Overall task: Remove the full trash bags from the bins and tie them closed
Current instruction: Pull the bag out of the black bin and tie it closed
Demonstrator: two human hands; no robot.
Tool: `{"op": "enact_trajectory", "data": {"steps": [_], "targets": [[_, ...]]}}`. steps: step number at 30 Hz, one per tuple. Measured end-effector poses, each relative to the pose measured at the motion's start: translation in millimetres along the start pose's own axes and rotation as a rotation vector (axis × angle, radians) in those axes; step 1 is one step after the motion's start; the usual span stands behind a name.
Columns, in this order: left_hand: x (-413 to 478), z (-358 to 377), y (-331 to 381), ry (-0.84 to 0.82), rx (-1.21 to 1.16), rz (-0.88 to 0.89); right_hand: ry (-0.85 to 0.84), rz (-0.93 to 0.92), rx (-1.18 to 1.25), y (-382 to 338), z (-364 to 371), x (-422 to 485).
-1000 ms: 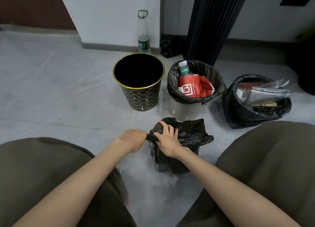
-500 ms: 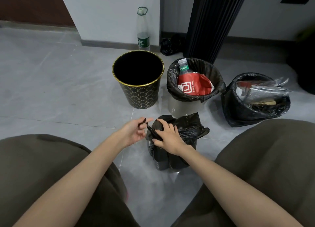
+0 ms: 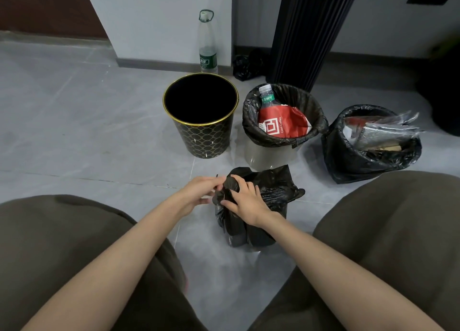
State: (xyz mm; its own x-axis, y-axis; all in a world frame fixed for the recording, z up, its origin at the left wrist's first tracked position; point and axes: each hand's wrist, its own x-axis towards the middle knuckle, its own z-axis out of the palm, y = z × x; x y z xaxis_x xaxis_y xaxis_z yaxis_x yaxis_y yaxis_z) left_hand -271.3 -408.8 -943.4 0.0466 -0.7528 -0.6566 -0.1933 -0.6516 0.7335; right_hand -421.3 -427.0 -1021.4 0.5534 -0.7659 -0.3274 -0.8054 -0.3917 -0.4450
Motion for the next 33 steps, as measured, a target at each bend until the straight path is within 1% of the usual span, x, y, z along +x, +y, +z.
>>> {"op": "enact_trajectory", "data": {"steps": [2, 4, 8, 10, 11, 12, 15, 17, 19, 21, 23, 25, 27, 29, 30, 33], "targets": [[3.3, -0.3, 2.1, 0.034, -0.205, 0.003, -0.016, 0.008, 0.008, 2.1, 1.5, -1.0], [7.3, -0.9, 1.5, 0.053, -0.305, 0.010, -0.015, 0.009, 0.020, 1.9, 3.0, -1.7], [12.5, 10.1, -3.8, -0.034, -0.627, 0.004, -0.028, 0.010, 0.049, 1.3, 2.0, -4.5], [14.6, 15.1, -4.0, 0.008, -0.763, 0.024, -0.048, 0.004, 0.041, 3.0, 0.2, -8.2], [16.0, 16.5, -4.5, 0.043, -0.786, 0.035, -0.066, 0.007, 0.031, 4.3, -1.9, -11.0], [19.3, 17.4, -6.2, 0.086, -0.755, 0.051, -0.084, 0.010, 0.023, 6.2, -4.9, -14.3], [21.2, 22.6, -7.5, 0.168, -0.479, 0.137, -0.098, -0.025, -0.020, 17.4, -17.2, -26.9], [20.2, 27.4, -6.2, 0.187, -0.319, 0.217, -0.085, -0.058, -0.139, 28.2, -25.5, -33.5], [21.7, 31.4, -5.5, 0.193, -0.198, 0.271, -0.044, -0.044, -0.299, 40.9, -30.5, -38.7], [22.5, 32.6, -4.2, 0.175, -0.117, 0.285, 0.019, 0.043, -0.424, 52.3, -35.5, -43.1], [22.9, 34.7, -3.3, 0.149, -0.011, 0.334, 0.061, 0.206, -0.522, 63.3, -41.4, -47.0], [24.8, 38.9, -4.6, 0.132, 0.070, 0.395, 0.035, 0.372, -0.580, 73.7, -48.0, -49.9], [25.8, 43.8, -6.5, 0.109, 0.138, 0.434, 0.017, 0.456, -0.544, 84.0, -54.0, -52.6], [30.3, 48.7, -9.2, 0.075, 0.239, 0.467, 0.065, 0.453, -0.440, 90.3, -58.1, -55.3], [32.2, 50.9, -9.5, 0.059, 0.292, 0.458, 0.117, 0.438, -0.351, 92.1, -58.9, -55.1], [31.9, 57.5, -6.2, 0.018, 0.488, 0.323, 0.269, 0.440, 0.012, 88.4, -67.8, -52.4]]}}
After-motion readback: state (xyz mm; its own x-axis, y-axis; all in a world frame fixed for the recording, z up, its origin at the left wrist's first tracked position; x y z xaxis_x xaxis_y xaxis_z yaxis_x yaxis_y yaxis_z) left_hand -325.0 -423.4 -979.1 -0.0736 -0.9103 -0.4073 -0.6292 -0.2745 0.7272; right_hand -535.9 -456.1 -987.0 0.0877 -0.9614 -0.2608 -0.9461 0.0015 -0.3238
